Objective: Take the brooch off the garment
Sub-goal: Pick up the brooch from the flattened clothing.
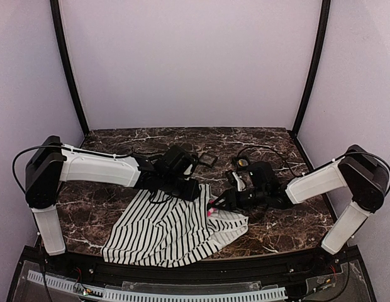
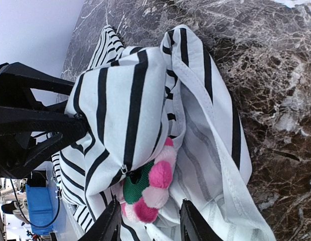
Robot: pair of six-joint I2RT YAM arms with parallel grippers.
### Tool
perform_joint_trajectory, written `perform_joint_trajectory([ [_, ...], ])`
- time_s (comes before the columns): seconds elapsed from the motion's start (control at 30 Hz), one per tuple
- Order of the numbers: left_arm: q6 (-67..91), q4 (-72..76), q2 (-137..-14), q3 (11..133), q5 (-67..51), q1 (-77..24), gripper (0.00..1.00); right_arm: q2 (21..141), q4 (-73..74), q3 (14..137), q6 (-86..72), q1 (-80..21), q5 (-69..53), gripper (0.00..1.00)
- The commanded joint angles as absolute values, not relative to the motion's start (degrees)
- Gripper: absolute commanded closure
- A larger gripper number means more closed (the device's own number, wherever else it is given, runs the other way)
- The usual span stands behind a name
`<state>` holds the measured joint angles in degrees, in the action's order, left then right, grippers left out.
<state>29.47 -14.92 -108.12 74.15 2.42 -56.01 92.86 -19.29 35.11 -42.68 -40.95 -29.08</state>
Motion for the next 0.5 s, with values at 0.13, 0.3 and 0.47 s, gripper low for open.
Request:
perform_joint_trajectory([
  [0.13,30.3,-13.0,-108.2,73.1,0.4,-56.0,0.72,95.8,-23.7,36.5,-43.7,-41.9,-30.7,0.65],
  [0.3,30.9,-10.7,-107.5,71.4,-1.4,-56.0,0.75,97.1,-25.5,36.5,-43.9,-41.9,-31.3,0.79],
  [0.47,32.4,-7.4,-106.2,69.0,-3.7,-56.0,0.82,97.0,-26.9,36.8,-43.8,-41.9,-32.1,1.00],
])
